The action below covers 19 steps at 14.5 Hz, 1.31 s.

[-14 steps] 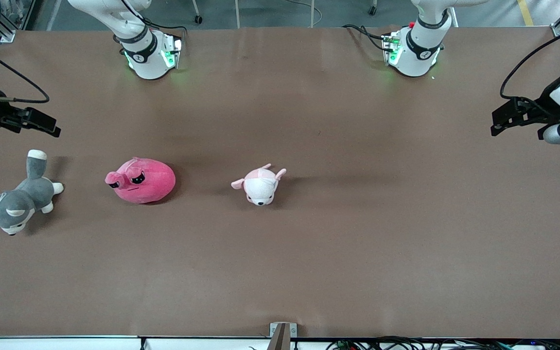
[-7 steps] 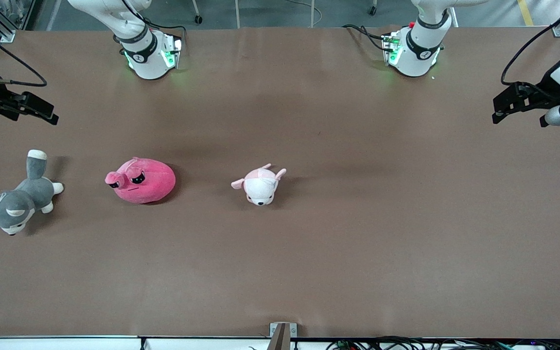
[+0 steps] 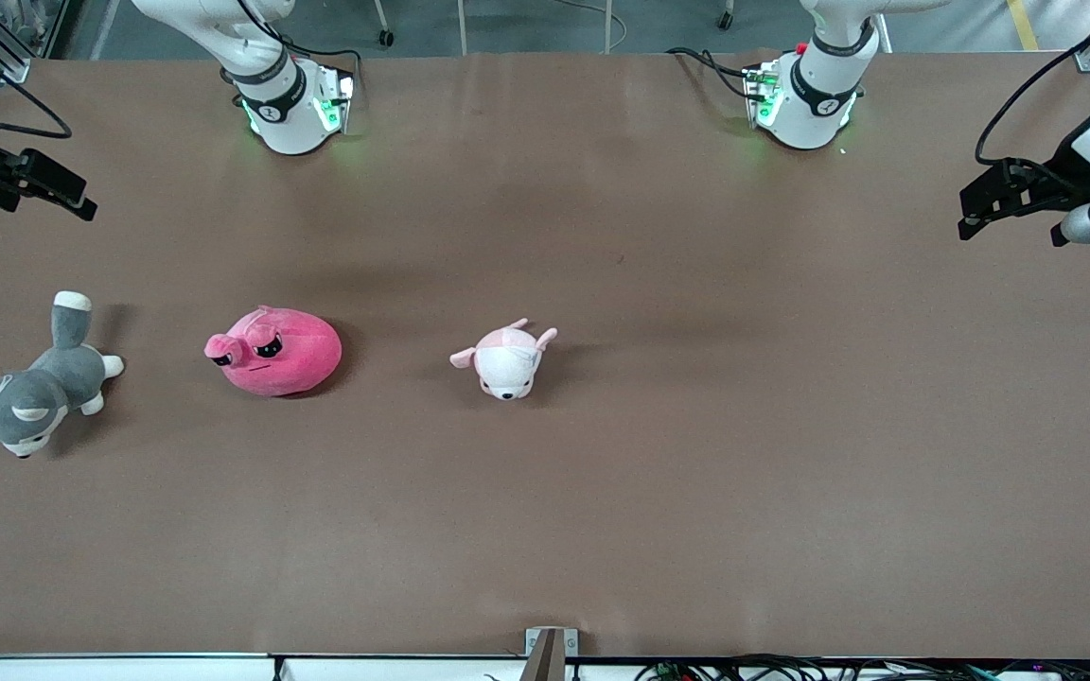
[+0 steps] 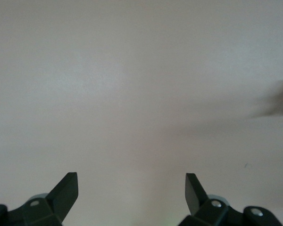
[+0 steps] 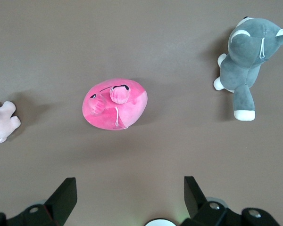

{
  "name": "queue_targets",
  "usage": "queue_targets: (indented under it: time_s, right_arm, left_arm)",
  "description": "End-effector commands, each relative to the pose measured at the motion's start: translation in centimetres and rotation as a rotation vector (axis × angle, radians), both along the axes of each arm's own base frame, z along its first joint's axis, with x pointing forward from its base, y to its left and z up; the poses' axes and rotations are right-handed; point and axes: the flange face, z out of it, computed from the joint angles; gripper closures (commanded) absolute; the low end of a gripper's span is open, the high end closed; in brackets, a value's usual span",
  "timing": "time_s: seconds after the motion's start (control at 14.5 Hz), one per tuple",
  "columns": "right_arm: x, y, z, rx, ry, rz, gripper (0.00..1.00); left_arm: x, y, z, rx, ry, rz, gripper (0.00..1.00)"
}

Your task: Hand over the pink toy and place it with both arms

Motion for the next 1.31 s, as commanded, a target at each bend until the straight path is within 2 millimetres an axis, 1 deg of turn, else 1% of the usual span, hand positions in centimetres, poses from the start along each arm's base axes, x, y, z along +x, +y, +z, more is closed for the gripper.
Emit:
queue_targets:
  time_s: [0.0,0.14,0.55,0.83,0.97,1.24]
  right_arm:
    - [-1.9,-0.2,1.0,0.007,-0.011,0.012,0.0]
    - [-1.9,0.1,1.0,0.0,-0.011,0.026,0.0]
    - [-1.8,0.0,1.1,-0.02,-0.019,0.103,0.0]
    - [-2.0,0.4,0.9,-0.023,0.005,0.089,0.0]
    - [-2.2,1.1,0.9,-0.027,0.018,0.074,0.0]
    - [-2.2,1.3,0.8,-0.028,0.023,0.078,0.0]
  left_arm:
    - [-0.3,0.3,0.6,0.006,-0.018,-0.004,0.0]
    - [-0.1,0.4,1.1,0.004,-0.03,0.002,0.0]
    - [0.2,0.5,1.2,0.001,-0.027,0.004,0.0]
    - [0.3,0.5,1.2,0.003,-0.027,0.004,0.0]
    - [0.2,0.5,1.2,0.001,-0.027,0.004,0.0]
    - [0.3,0.5,1.1,0.001,-0.026,0.002,0.0]
